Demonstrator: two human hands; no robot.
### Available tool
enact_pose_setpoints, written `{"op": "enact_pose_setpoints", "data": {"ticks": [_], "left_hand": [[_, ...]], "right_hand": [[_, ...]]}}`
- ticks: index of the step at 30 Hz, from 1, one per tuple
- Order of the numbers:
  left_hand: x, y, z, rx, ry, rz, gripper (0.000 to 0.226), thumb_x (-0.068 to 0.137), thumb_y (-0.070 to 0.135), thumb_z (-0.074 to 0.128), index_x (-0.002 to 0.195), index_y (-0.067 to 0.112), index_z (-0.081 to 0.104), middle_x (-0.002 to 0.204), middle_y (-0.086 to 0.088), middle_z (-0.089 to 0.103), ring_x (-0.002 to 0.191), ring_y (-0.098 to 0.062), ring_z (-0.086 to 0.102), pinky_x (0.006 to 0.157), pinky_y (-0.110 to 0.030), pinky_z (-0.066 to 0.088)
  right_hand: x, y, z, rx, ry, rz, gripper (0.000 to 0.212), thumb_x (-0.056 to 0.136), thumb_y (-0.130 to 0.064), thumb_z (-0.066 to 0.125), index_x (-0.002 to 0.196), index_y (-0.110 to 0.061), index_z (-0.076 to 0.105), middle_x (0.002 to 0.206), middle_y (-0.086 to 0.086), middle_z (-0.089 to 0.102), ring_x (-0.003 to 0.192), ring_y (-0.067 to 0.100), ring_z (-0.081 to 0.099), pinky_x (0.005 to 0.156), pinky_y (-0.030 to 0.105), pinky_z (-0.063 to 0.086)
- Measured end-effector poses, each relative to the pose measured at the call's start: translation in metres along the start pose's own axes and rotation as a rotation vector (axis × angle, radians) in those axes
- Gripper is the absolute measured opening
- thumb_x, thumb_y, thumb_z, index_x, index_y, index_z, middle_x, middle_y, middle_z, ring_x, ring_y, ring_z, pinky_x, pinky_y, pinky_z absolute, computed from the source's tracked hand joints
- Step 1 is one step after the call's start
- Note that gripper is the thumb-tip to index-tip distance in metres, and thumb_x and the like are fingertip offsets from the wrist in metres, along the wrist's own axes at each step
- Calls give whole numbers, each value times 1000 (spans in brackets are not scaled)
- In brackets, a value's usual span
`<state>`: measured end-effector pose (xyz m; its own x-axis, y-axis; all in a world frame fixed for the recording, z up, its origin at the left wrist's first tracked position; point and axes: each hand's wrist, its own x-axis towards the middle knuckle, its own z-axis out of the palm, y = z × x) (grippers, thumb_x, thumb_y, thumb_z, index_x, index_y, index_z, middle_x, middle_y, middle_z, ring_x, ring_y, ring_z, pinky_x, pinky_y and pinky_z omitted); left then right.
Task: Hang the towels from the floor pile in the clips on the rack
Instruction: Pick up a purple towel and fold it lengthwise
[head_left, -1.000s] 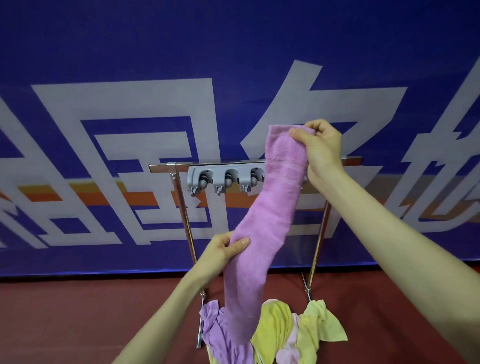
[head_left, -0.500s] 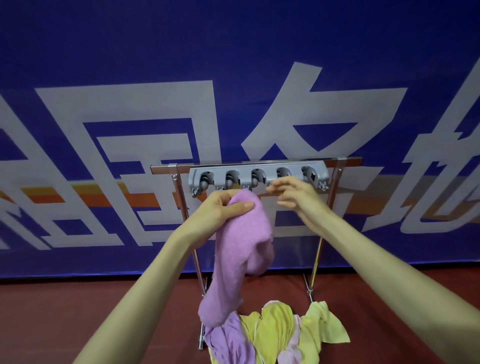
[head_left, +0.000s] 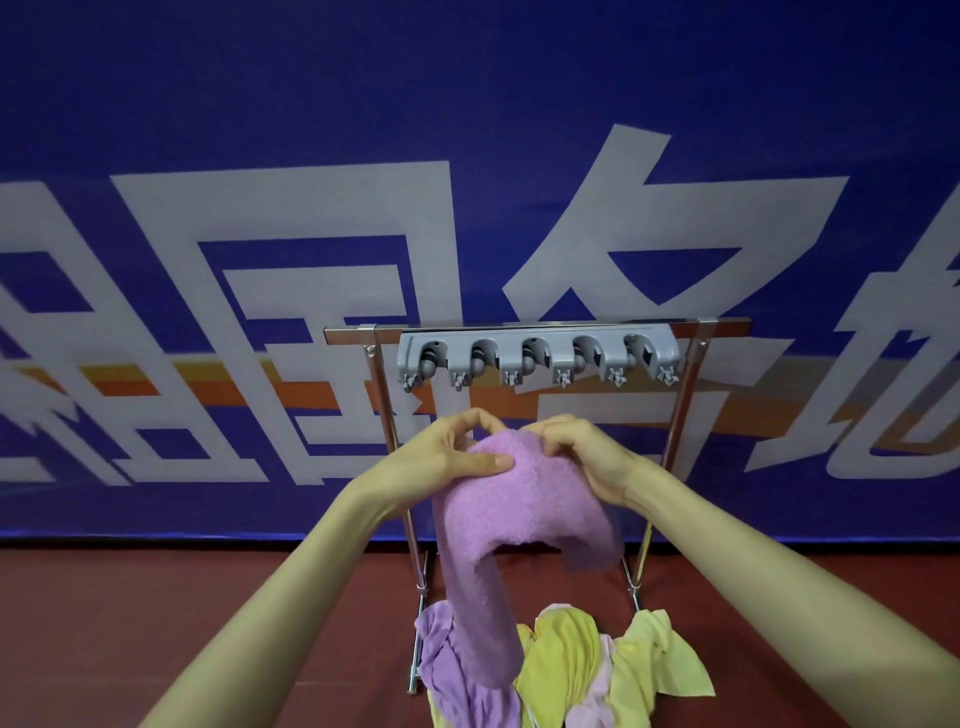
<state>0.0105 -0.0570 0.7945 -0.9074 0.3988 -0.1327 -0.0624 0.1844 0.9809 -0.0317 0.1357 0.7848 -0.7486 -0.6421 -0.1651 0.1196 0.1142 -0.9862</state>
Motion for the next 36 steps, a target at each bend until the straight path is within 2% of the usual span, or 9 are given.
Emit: {"op": "enact_pose_setpoints", "data": {"ticks": [4,7,15,21,24,27,30,34,36], "left_hand": [[-8,-17,-16,65,-33,-110,43,71,32,78,105,9,65,93,-1,74,85,-11,69,72,-17,51],[-15,-30,-34,104,-74,-194,60,60,48,84,105,9,73,115,-11,71,98,-20,68,84,-24,51],[-23,-47,-67,1,-64,-166,63,59,49,85,102,5,73,97,-8,74,86,-18,68,77,-23,53],[-19,-63,-76,-158,-90,-156,76,61,39,86,109,-15,61,101,-19,67,92,-28,62,81,-30,51],[-17,-65,-76,-222,-98,-148,14,79,17,65,82,11,78,80,2,73,73,-10,68,66,-20,52],[-11,-69,-81,-290,-72,-145,50,90,4,48,48,17,70,63,10,65,57,-3,58,56,-17,44],[-4,-77,-94,-361,6,-116,24,81,23,63,78,2,74,83,-12,65,75,-19,59,67,-25,45],[7,-92,-117,-465,12,-156,60,60,42,87,96,-3,68,87,-15,66,77,-20,64,71,-30,52],[13,-95,-122,-536,3,-140,55,57,36,90,92,-1,70,81,-12,68,71,-17,66,67,-26,54]], "right_hand": [[-2,-2,-10,51,38,28,26,61,-20,53,58,-14,27,58,2,31,53,14,27,55,31,25],[-4,-2,-23,79,58,61,32,78,-26,64,51,-16,50,56,-2,49,52,11,47,58,26,37],[5,8,-33,-223,-159,230,11,74,-24,72,76,-13,74,75,0,73,67,11,66,64,22,50],[25,16,-12,-62,-208,320,29,57,-18,71,53,-17,42,58,-1,41,56,11,40,56,24,32],[39,22,1,47,-310,294,24,60,-23,76,71,-7,61,68,-3,61,63,8,57,64,19,44],[54,23,15,81,-370,241,23,74,-11,67,97,-6,67,88,0,72,79,11,66,74,22,50],[70,25,23,210,-331,174,24,72,6,55,87,-10,64,80,-1,70,74,10,66,65,20,52],[103,35,23,393,-137,91,39,57,7,58,93,-7,53,80,5,61,69,12,62,59,22,51],[115,34,24,454,-65,71,41,53,3,58,92,-9,54,79,5,60,68,13,61,57,23,51]]}}
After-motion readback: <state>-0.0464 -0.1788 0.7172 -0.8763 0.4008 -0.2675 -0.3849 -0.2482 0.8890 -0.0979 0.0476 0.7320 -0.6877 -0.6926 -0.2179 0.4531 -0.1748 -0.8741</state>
